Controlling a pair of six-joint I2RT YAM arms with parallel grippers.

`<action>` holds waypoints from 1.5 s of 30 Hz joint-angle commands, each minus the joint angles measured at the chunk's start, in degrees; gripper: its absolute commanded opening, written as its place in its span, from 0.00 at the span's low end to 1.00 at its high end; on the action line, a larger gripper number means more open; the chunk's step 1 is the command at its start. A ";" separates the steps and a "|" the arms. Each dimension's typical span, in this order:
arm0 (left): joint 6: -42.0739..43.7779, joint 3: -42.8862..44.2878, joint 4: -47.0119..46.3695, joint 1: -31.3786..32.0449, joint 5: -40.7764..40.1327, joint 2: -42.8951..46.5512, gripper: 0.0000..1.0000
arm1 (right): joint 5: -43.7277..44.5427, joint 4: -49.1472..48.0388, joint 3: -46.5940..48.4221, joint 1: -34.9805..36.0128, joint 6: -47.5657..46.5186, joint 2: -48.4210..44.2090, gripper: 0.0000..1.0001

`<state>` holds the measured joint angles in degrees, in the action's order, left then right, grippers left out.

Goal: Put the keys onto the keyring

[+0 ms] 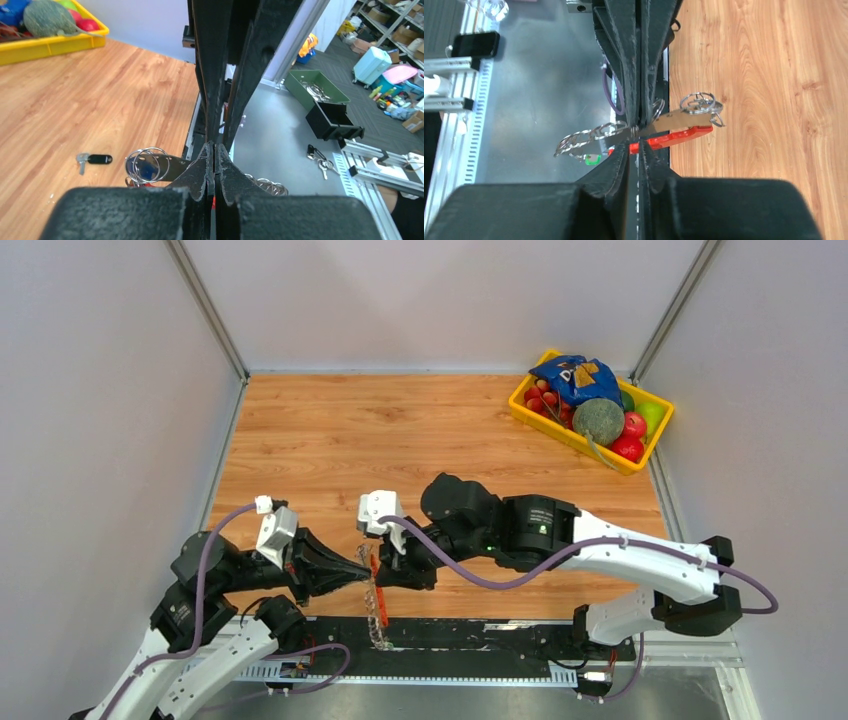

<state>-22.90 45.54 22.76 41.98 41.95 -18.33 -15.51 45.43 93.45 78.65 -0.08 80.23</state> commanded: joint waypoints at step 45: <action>-20.41 -24.73 -60.21 0.04 -18.05 19.91 0.00 | 15.17 -41.31 -17.15 8.90 -16.75 -11.87 0.28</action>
<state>-41.76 21.15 -32.14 41.98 25.19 -0.58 -1.65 7.11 73.58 87.00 -15.99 67.22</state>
